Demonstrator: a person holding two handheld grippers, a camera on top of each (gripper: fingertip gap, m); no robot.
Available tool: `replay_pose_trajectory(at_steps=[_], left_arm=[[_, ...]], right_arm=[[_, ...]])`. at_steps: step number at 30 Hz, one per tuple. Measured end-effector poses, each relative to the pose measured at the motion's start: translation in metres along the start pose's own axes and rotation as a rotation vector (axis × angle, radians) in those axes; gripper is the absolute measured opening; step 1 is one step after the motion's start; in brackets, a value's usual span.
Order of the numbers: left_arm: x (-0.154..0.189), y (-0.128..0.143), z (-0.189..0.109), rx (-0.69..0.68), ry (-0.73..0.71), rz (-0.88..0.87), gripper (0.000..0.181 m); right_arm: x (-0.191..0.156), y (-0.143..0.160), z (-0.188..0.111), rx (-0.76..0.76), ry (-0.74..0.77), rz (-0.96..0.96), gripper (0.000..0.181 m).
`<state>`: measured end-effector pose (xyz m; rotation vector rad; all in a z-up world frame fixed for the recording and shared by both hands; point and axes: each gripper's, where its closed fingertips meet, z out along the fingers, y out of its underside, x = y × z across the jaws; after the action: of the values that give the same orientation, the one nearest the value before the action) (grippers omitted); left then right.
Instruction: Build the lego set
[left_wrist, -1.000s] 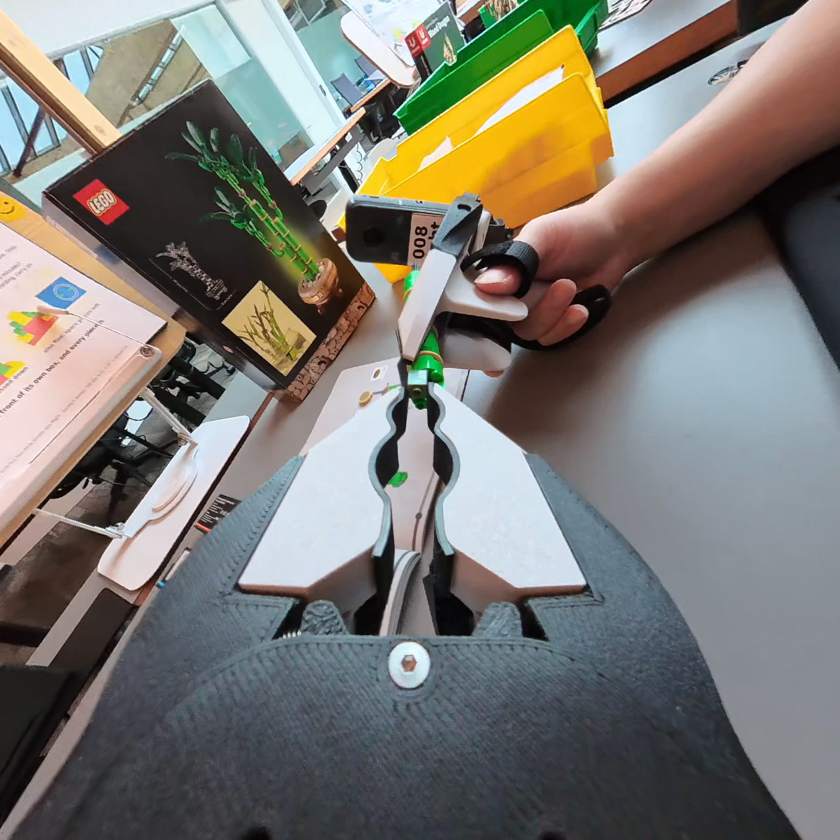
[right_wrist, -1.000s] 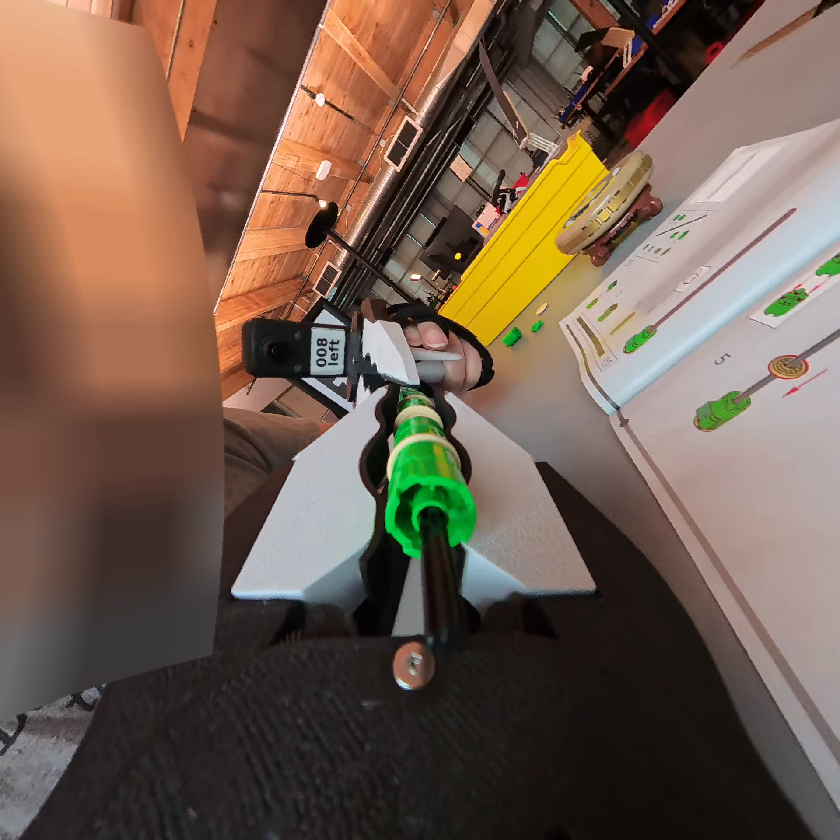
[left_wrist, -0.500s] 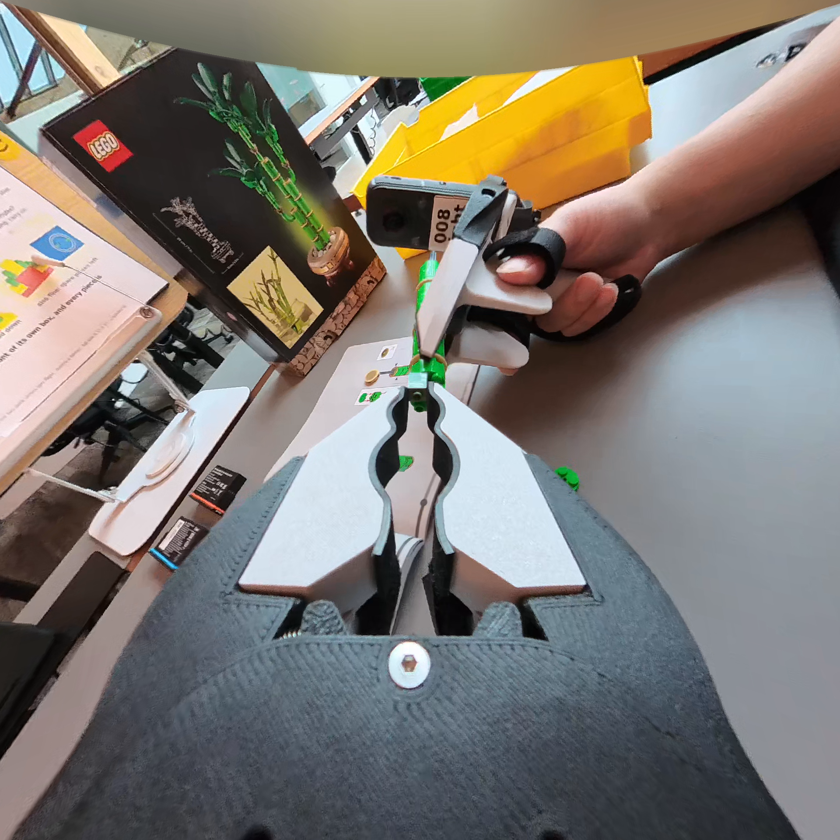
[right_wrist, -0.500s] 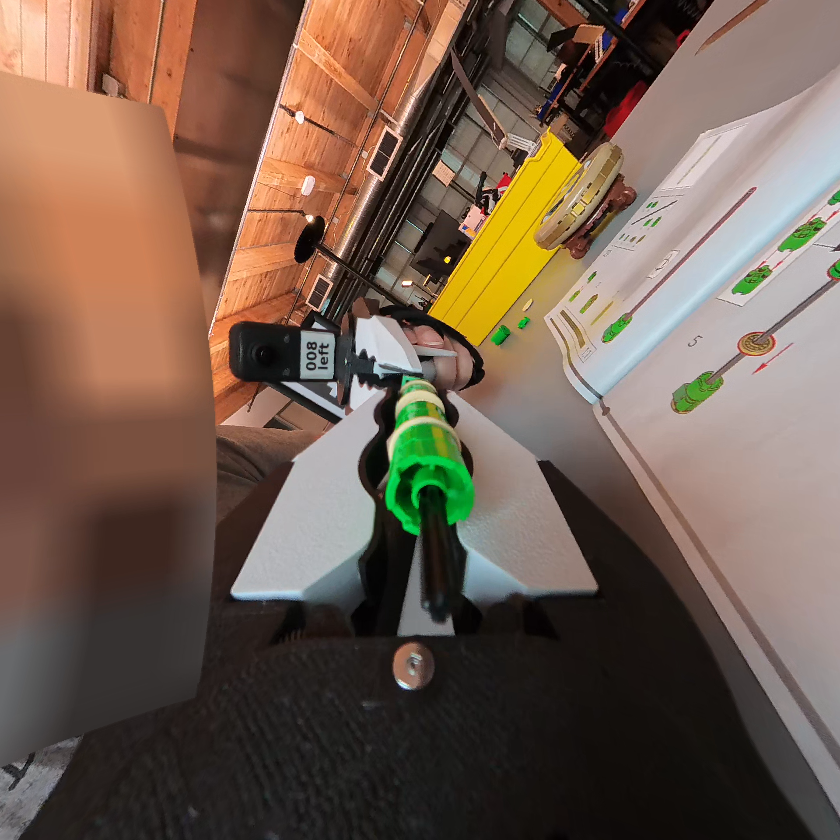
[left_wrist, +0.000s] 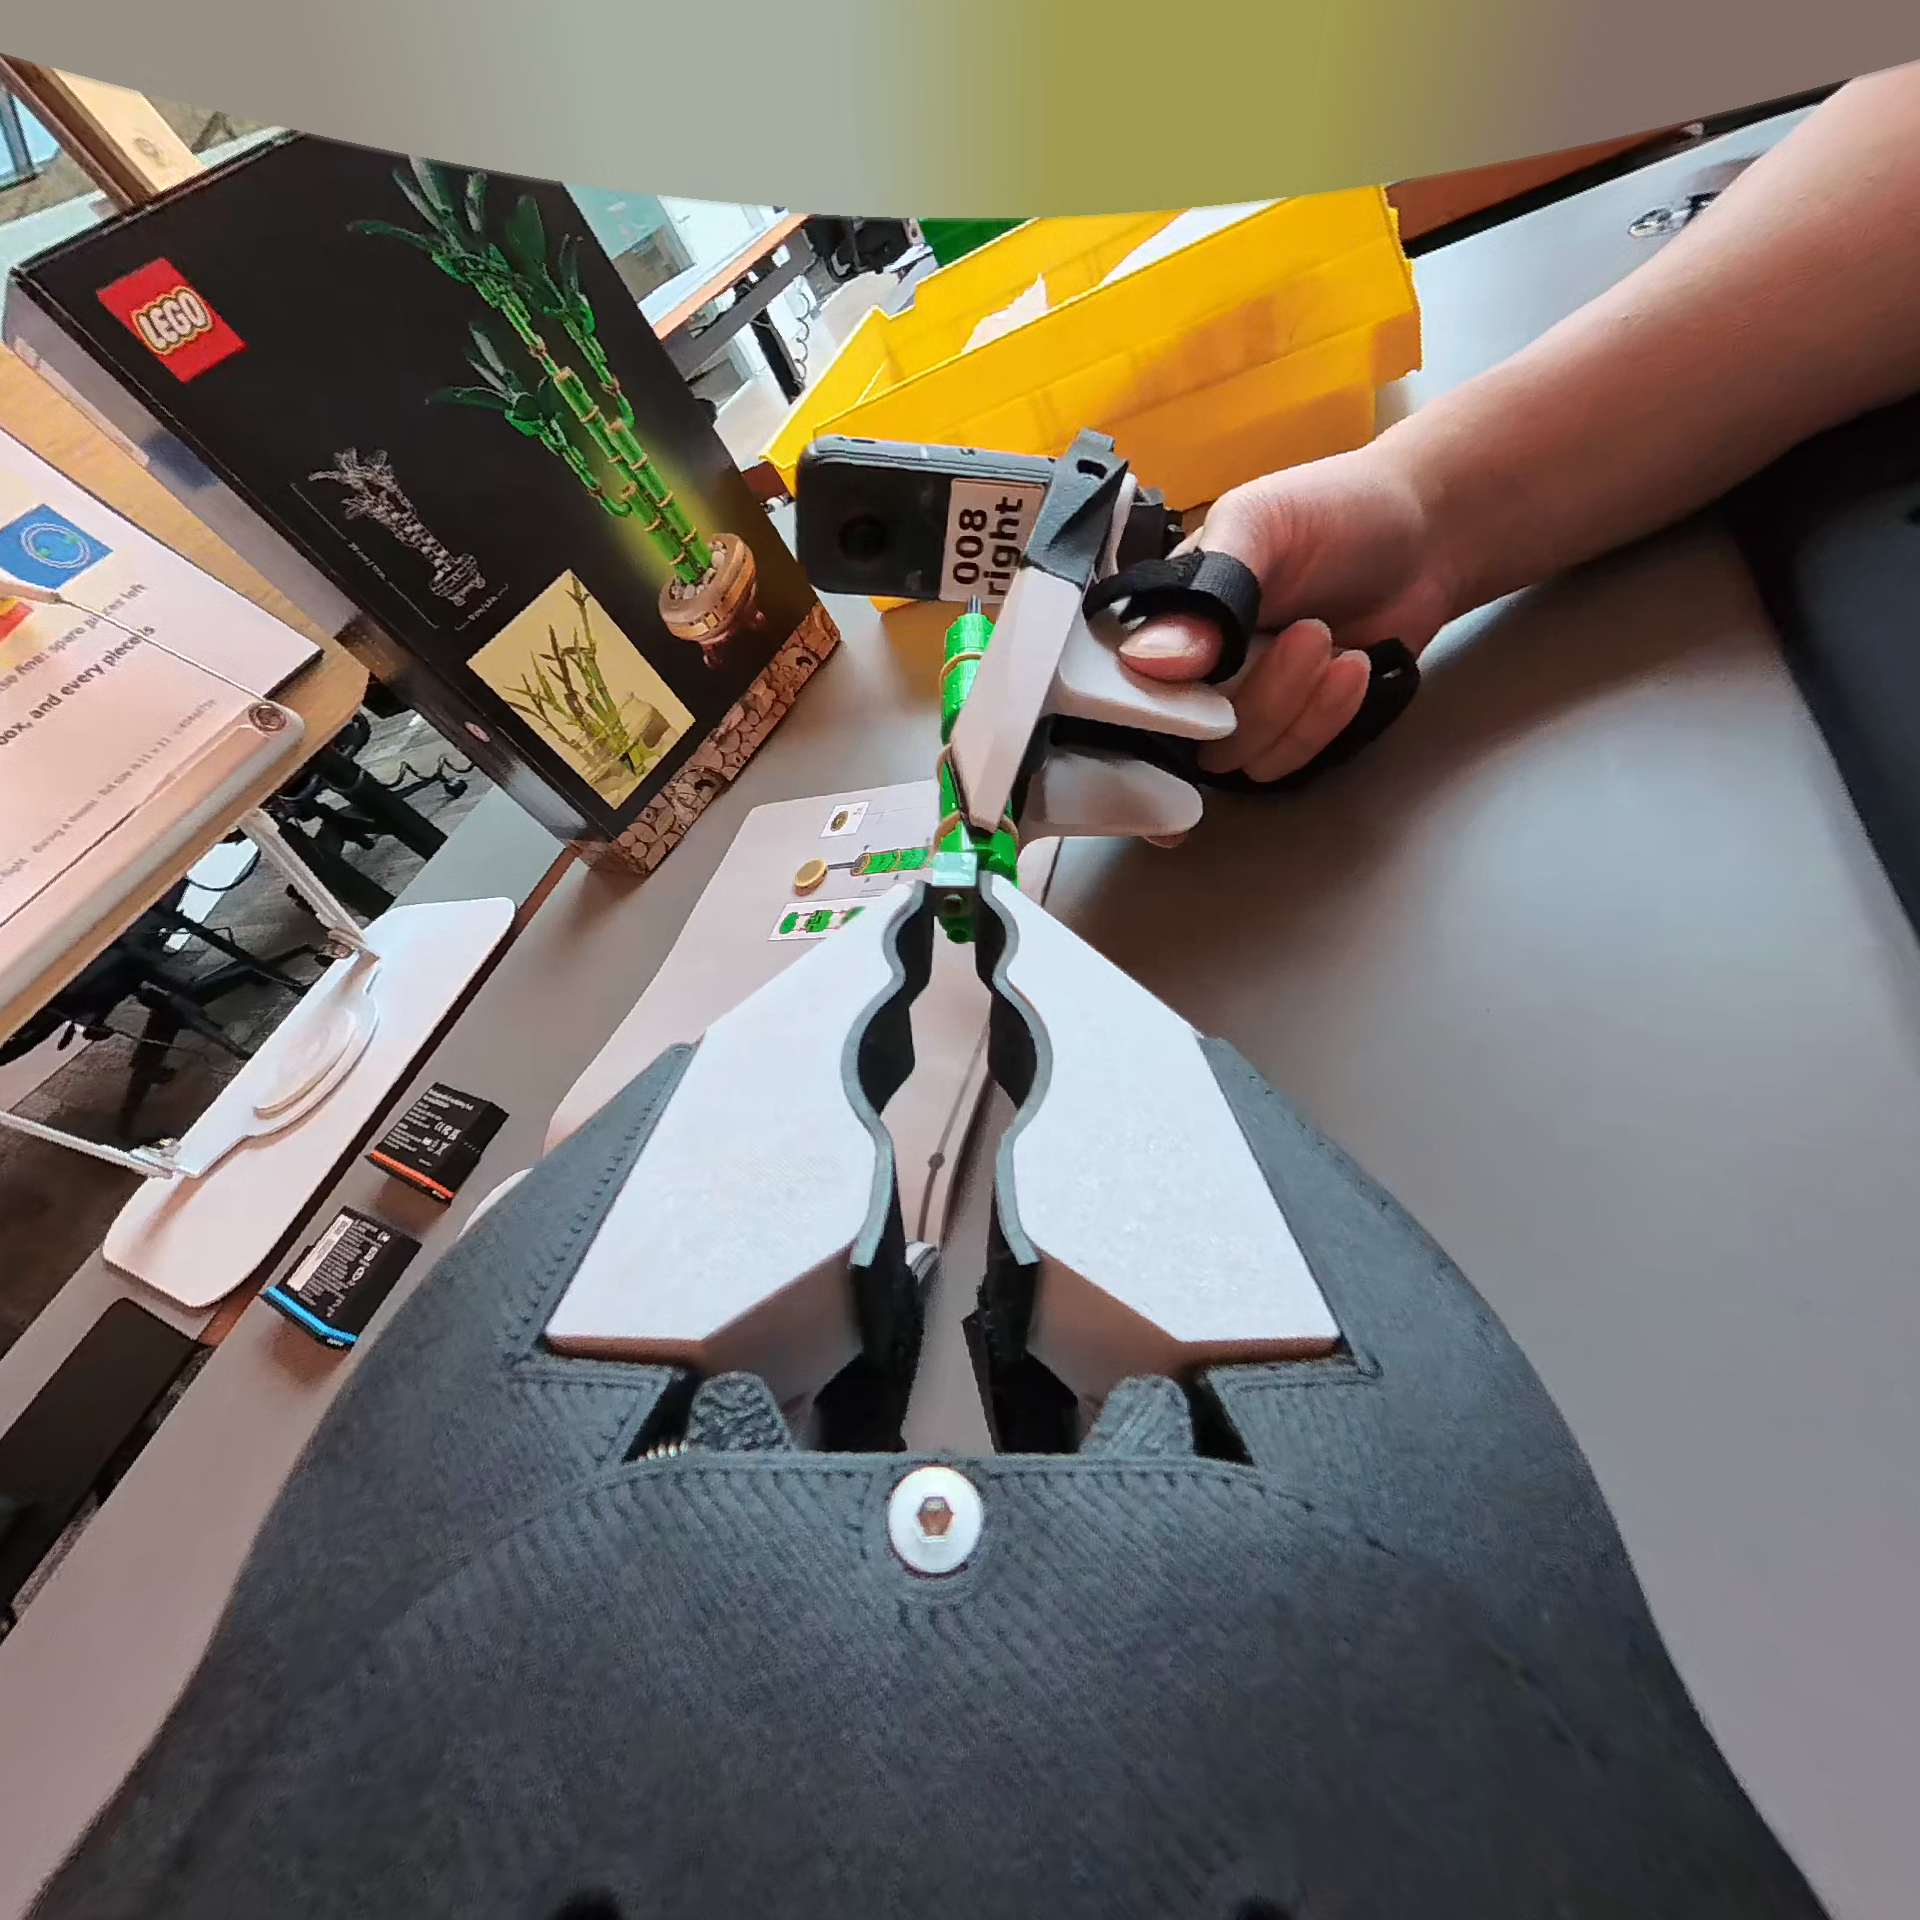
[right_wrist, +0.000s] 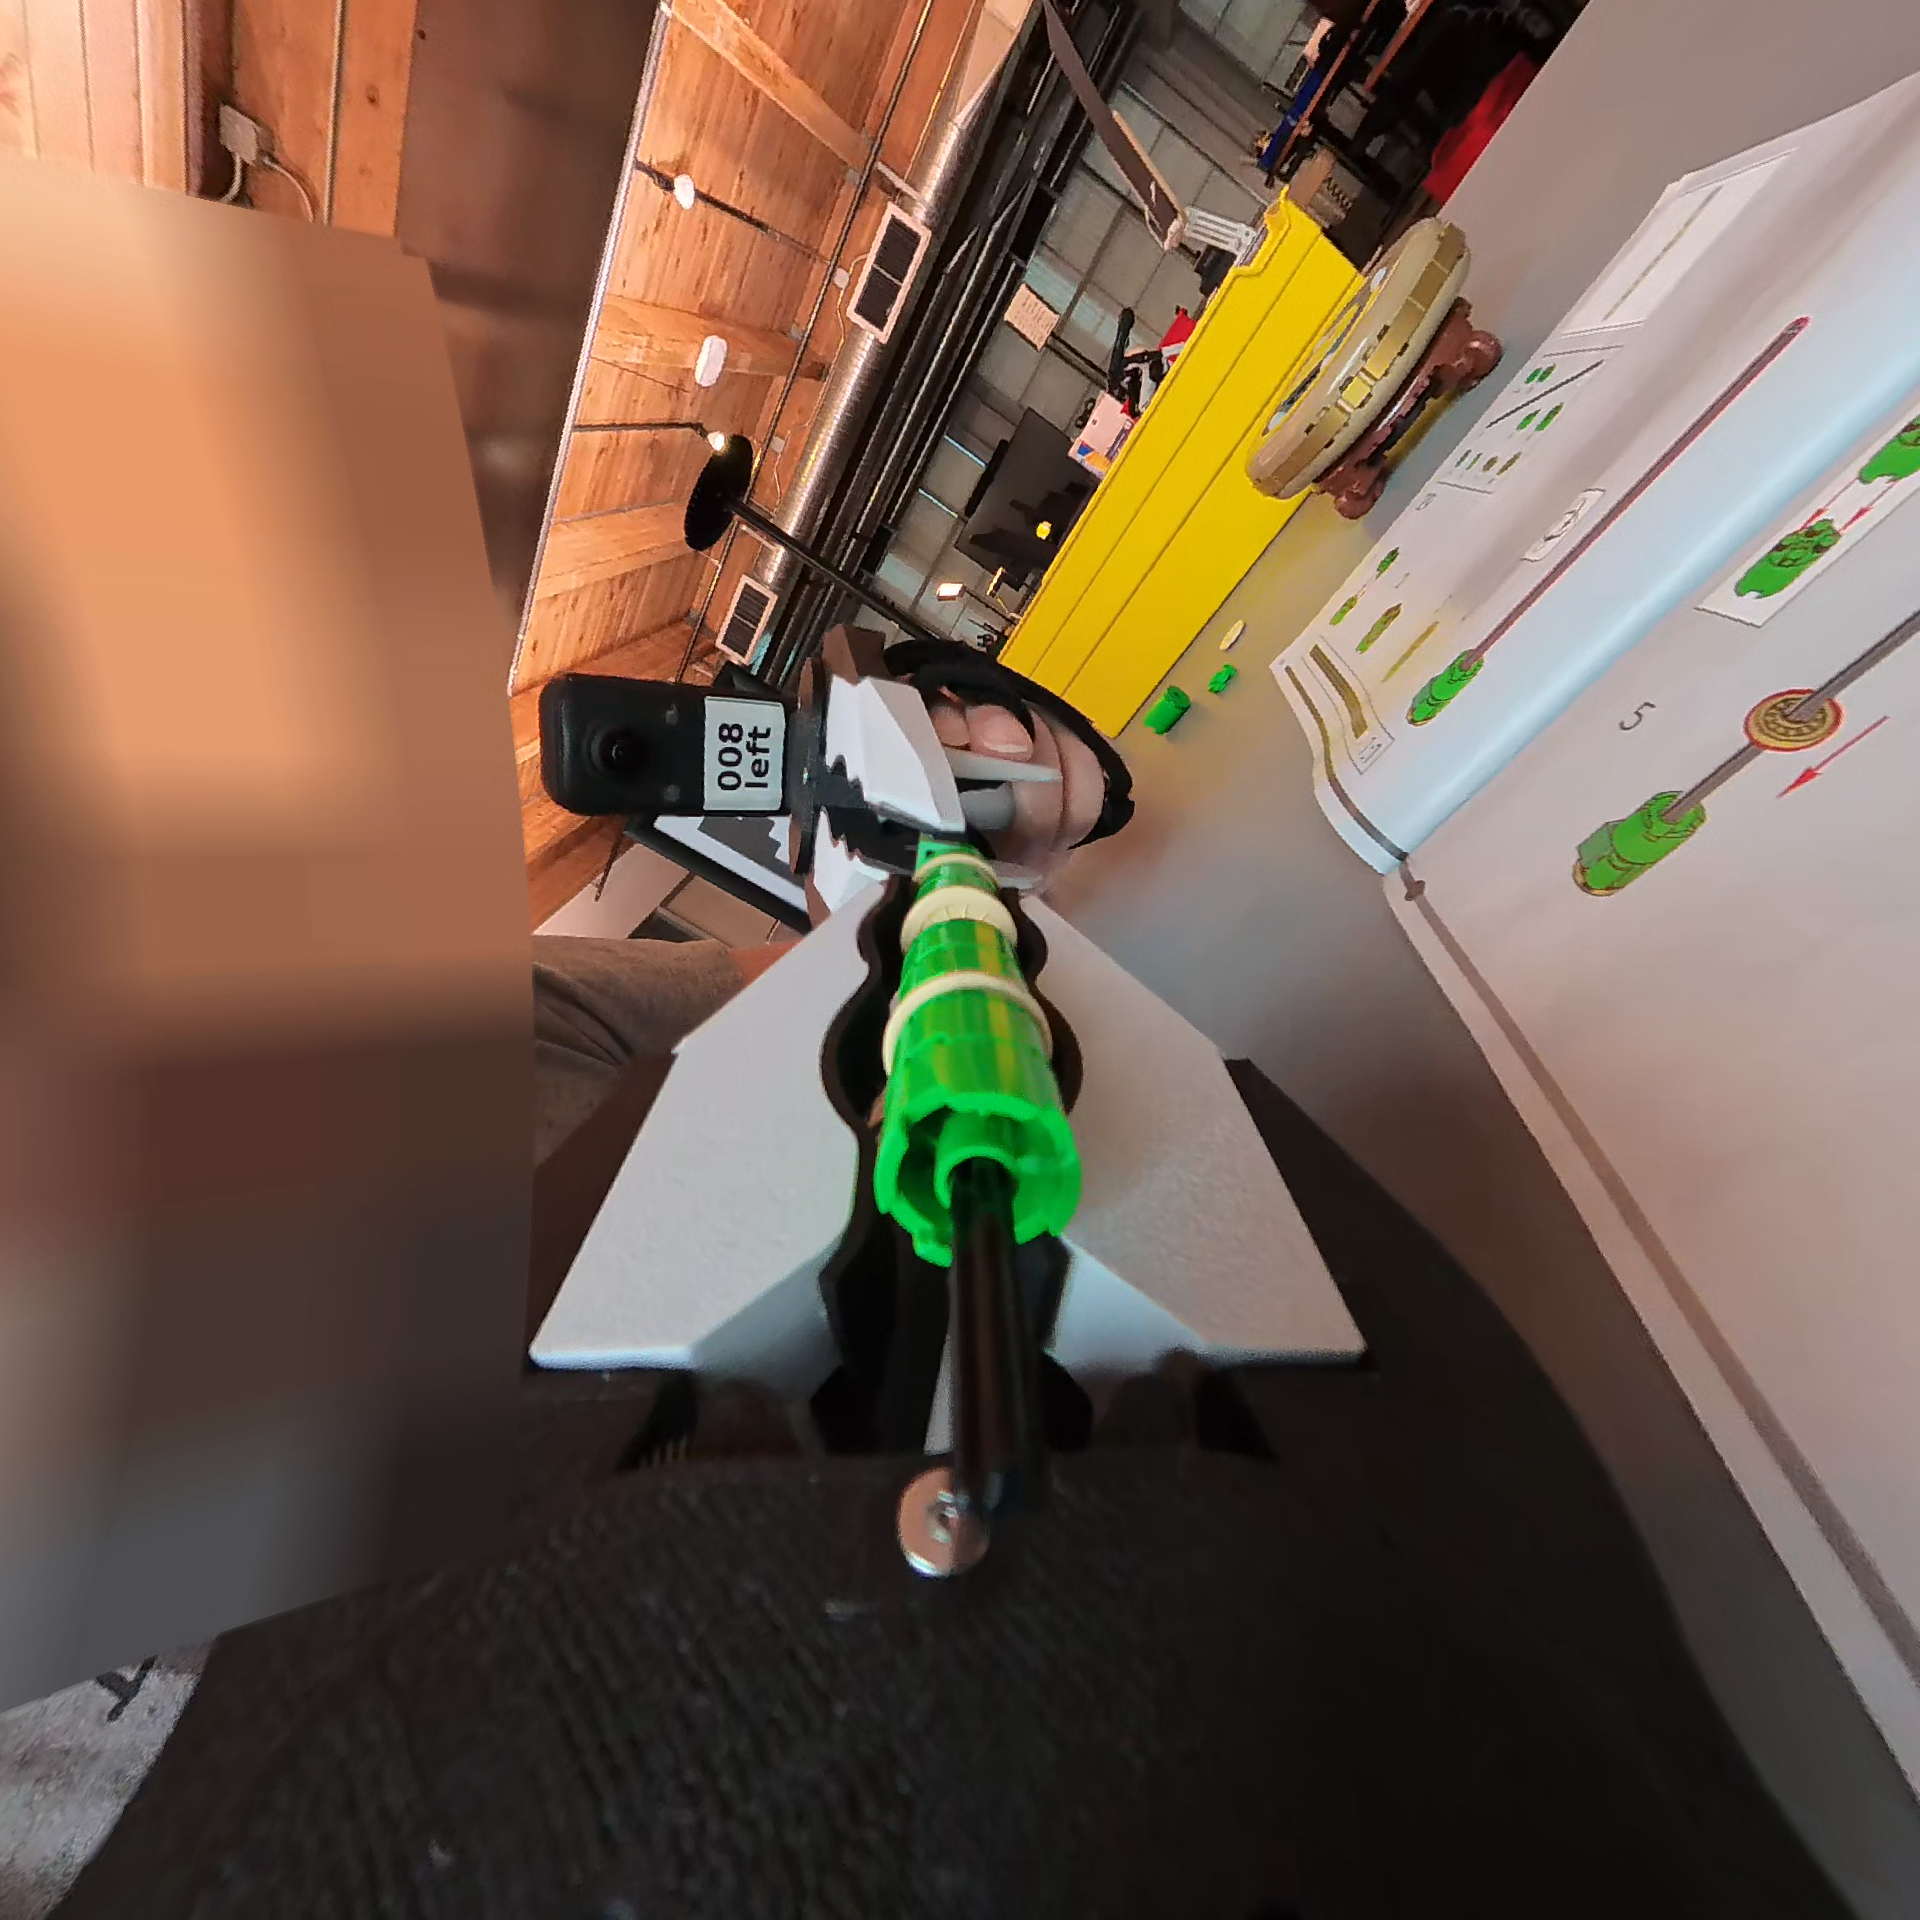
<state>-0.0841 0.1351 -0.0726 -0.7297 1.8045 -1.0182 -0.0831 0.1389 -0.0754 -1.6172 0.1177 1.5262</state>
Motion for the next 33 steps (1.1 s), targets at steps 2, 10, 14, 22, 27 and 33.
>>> replay_pose_trajectory(at_steps=[2, 10, 14, 22, 27, 33], left_arm=[[0.0006, 0.0005, -0.0002, -0.003, 0.003, 0.000, 0.004], [0.0020, 0.0009, -0.0001, -0.005, 0.003, 0.007, 0.004], [0.0033, 0.0002, -0.0006, 0.004, 0.015, -0.002, 0.004], [0.0031, 0.0013, 0.0001, -0.001, 0.004, 0.003, 0.004], [0.0024, 0.0031, 0.0007, -0.013, -0.009, 0.015, 0.004], [0.0013, 0.0045, 0.0014, -0.022, -0.016, 0.007, 0.004]], right_arm=[[0.0001, 0.0011, 0.0004, -0.009, 0.006, -0.012, 0.015], [0.0004, 0.0041, 0.0007, -0.028, 0.016, -0.028, 0.015], [-0.0005, 0.0055, 0.0010, -0.037, 0.011, -0.030, 0.015], [0.0007, 0.0061, 0.0010, -0.038, 0.024, -0.035, 0.015], [0.0024, 0.0060, 0.0010, -0.035, 0.038, -0.038, 0.014], [0.0044, 0.0054, 0.0009, -0.029, 0.055, -0.043, 0.015]])
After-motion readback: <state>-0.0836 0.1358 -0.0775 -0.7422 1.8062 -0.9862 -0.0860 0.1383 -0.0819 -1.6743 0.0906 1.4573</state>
